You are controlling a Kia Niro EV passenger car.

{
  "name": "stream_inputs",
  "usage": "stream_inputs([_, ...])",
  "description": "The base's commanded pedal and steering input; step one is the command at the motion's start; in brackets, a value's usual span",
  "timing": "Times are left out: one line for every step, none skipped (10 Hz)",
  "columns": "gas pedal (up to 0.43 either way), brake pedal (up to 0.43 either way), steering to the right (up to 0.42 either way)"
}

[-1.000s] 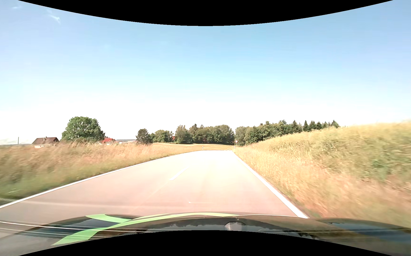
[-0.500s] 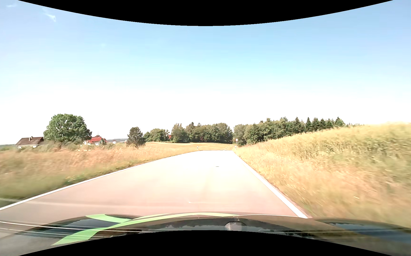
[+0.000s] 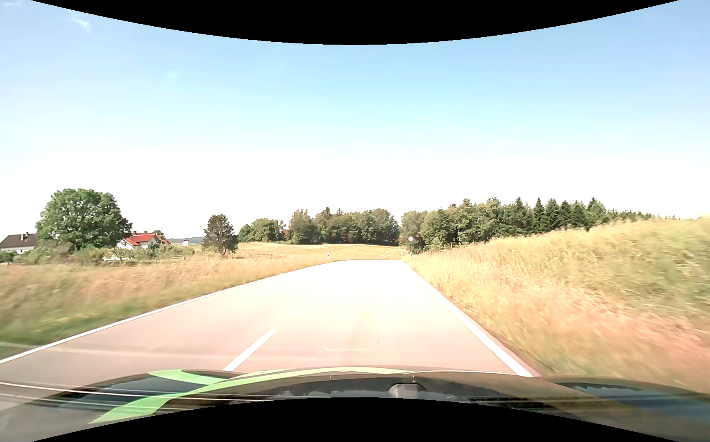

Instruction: Follow the waypoints while adhering to traffic rules and regulations

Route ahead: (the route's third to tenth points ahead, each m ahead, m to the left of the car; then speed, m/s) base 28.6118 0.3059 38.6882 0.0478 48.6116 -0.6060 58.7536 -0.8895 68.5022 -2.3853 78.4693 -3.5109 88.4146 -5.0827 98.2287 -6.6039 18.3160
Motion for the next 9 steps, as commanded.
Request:
stream_inputs([0.209,0.000,0.005])
stream_inputs([0.209,0.000,0.005])
stream_inputs([0.209,0.000,0.005])
stream_inputs([0.209,0.000,0.005])
stream_inputs([0.189,0.000,0.005])
stream_inputs([0.169,0.000,0.005])
stream_inputs([0.169,0.000,0.005])
stream_inputs([0.169,0.000,0.005])
stream_inputs([0.169,0.000,0.005])
